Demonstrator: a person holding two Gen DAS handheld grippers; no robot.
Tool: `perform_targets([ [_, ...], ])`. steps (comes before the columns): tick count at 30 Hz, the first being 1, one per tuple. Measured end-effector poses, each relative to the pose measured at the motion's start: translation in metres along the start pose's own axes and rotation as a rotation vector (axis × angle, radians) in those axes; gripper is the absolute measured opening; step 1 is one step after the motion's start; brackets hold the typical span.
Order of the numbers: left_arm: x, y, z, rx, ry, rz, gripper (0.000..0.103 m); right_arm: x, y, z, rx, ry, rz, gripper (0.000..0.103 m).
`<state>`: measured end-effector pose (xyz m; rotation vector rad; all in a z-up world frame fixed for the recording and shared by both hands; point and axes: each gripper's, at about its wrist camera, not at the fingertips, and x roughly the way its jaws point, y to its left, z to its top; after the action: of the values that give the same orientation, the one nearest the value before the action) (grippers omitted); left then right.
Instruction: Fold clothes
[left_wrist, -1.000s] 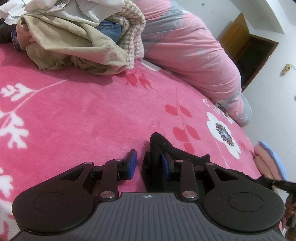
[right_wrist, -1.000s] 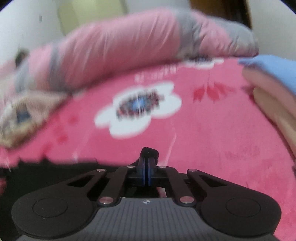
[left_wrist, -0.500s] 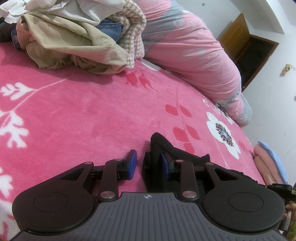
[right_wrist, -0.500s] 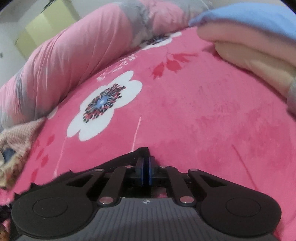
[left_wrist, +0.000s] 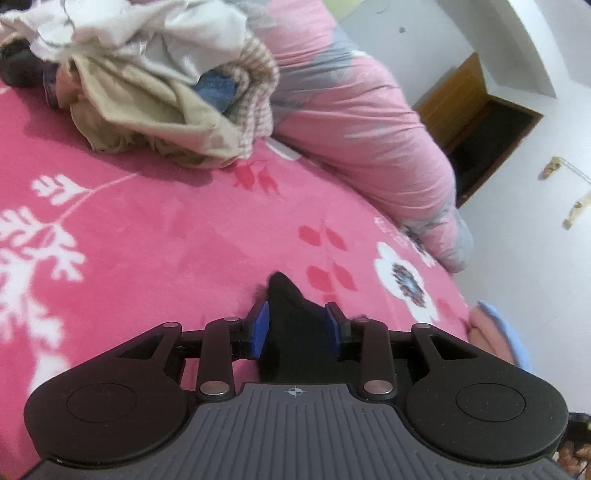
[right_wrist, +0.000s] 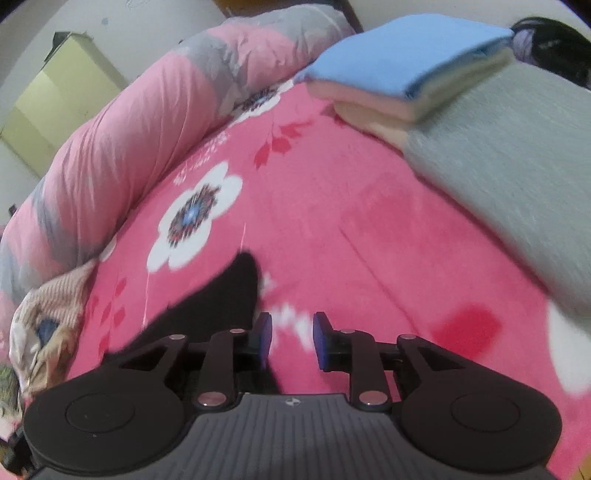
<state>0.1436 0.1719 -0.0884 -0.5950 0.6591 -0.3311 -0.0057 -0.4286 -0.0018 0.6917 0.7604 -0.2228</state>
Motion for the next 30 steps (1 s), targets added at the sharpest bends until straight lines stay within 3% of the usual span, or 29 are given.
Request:
perform_targets([
  [9, -0.093, -0.011, -0.038, -0.01, 0.014, 0.033, 0.051, -0.017, -0.008, -0.06, -0.009, 0.034, 0.074, 0.028],
  [14, -0.117, -0.021, -0.069, 0.036, 0.002, 0.075, 0.058, -0.023, -0.004, -0.073, -0.04, 0.016, 0.066, 0.029],
  [18, -0.115, -0.022, -0.085, 0.016, 0.016, 0.079, 0.058, -0.029, 0.003, -0.078, -0.057, -0.01, 0.086, 0.03],
  [23, -0.109, -0.009, -0.094, -0.081, 0.026, 0.049, 0.055, -0.03, 0.007, -0.08, -0.054, -0.008, 0.076, 0.031],
  [30, -0.111, -0.002, -0.092, -0.127, 0.003, 0.006, 0.049, -0.035, 0.003, -0.082, -0.021, -0.025, 0.065, 0.032],
])
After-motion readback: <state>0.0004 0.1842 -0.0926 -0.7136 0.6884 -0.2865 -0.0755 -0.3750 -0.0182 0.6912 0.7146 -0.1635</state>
